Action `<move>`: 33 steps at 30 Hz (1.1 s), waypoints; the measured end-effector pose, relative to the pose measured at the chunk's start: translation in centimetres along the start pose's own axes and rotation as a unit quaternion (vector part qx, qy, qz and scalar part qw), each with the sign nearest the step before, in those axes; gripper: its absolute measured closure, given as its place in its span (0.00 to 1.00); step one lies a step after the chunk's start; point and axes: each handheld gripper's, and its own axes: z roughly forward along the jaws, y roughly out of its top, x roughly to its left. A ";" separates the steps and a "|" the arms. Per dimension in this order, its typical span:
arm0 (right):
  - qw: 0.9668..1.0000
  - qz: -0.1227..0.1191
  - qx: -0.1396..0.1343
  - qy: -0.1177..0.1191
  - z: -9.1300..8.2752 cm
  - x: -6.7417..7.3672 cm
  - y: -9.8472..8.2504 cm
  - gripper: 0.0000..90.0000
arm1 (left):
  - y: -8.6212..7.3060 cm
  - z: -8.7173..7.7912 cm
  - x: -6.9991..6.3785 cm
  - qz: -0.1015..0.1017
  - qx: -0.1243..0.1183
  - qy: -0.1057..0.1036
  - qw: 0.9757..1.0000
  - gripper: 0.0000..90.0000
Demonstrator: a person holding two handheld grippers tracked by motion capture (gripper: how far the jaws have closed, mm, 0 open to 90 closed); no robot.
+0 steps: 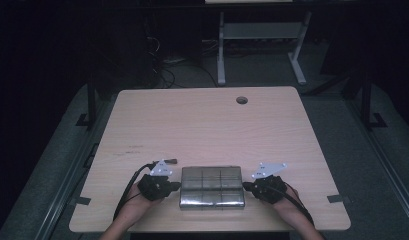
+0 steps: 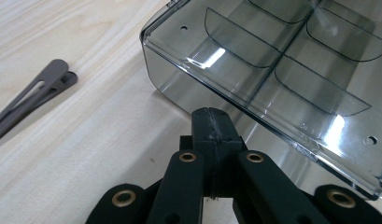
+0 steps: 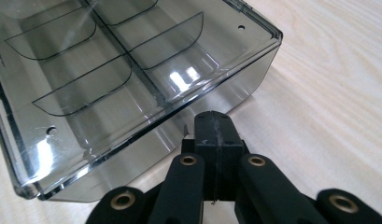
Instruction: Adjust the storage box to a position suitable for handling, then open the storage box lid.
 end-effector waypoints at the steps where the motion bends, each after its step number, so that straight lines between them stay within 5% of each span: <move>1: 1.000 0.000 0.000 0.001 -0.1 0.1 -0.1 1.00 | -0.1 0.0 -0.1 -0.003 0.000 -0.002 1.000 1.00; 16: 1.000 -0.007 -0.009 -0.001 -0.6 0.8 -0.9 1.00 | -0.6 -0.1 -0.9 0.006 0.003 -0.007 1.000 1.00; 26: 1.000 -0.003 -0.015 0.018 -1.0 0.4 -1.1 1.00 | -0.8 -0.3 -0.7 0.011 0.007 -0.026 1.000 1.00; 33: 0.999 0.010 -0.031 0.018 -2.2 0.3 -2.0 1.00 | -2.1 -1.6 -1.1 -0.002 -0.005 -0.029 1.000 1.00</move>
